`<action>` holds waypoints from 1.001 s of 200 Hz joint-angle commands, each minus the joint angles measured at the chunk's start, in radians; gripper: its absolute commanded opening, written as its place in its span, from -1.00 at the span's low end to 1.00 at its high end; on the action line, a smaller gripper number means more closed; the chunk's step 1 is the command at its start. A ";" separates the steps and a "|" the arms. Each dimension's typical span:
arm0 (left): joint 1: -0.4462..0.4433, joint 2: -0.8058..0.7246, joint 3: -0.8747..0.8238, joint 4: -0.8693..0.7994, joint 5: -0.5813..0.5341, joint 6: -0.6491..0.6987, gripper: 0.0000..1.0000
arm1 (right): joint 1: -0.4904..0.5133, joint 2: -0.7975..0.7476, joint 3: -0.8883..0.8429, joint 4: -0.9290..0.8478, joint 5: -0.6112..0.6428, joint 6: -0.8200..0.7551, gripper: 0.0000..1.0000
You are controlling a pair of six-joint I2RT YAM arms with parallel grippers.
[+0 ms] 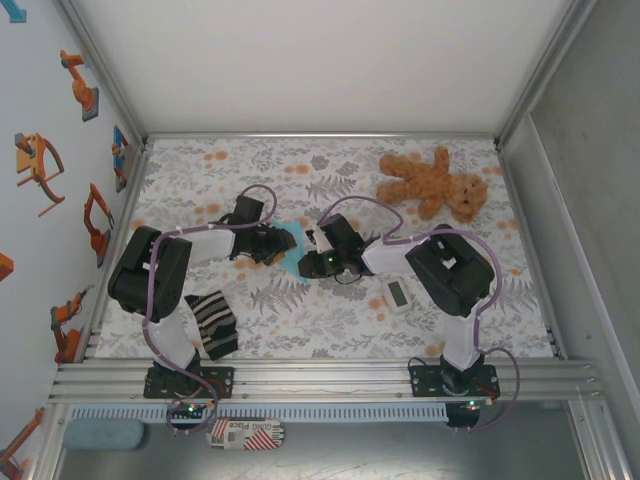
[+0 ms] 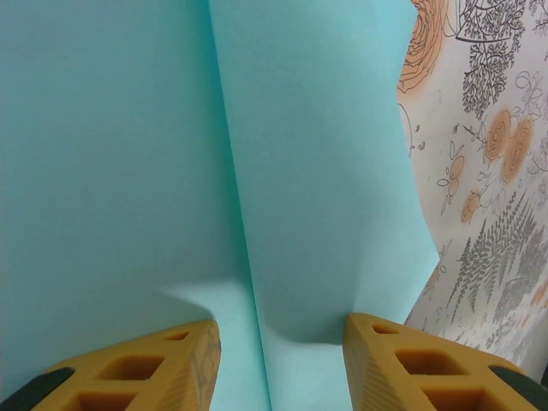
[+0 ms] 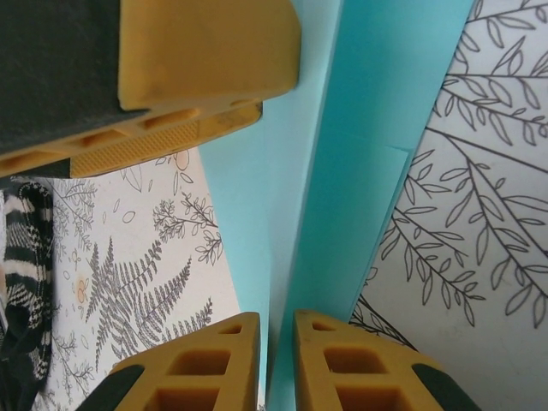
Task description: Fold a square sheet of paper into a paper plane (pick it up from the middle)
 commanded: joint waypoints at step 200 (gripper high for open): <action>-0.014 0.164 -0.018 -0.334 -0.205 0.014 0.03 | 0.013 -0.021 -0.010 -0.061 0.121 0.045 -0.84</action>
